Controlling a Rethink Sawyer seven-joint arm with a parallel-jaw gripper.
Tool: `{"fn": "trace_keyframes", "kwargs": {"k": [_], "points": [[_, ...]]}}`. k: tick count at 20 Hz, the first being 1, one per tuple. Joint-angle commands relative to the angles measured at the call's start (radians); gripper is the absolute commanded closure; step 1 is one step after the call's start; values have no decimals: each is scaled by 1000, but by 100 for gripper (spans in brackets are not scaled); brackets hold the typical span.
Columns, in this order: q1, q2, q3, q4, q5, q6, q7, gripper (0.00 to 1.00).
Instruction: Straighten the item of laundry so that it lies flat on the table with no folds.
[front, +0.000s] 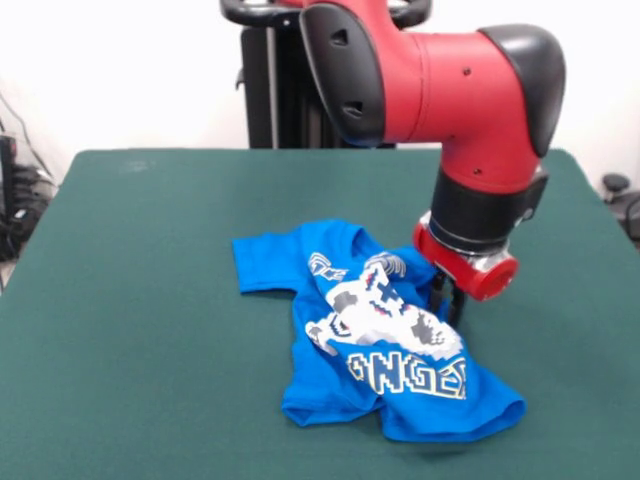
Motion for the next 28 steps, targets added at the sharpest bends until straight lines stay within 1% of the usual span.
{"fn": "trace_keyframes", "kwargs": {"k": [1, 4, 7, 9, 13, 16, 20, 24, 28], "points": [[-33, 62, 128, 124, -41, -71, -161, 100], [-22, 13, 129, 132, 22, 21, -110, 100], [-5, -45, 137, 136, 51, 112, -104, 100], [16, -65, 130, 128, 64, 159, -83, 100], [22, -75, 151, 132, 102, 203, -61, 100], [18, -90, 176, 163, 159, 225, -25, 100], [14, -82, 220, 236, 228, 154, 5, 100], [41, -39, 237, 279, 267, 13, 52, 100], [152, -9, 144, 236, 263, -26, 140, 100]]}}
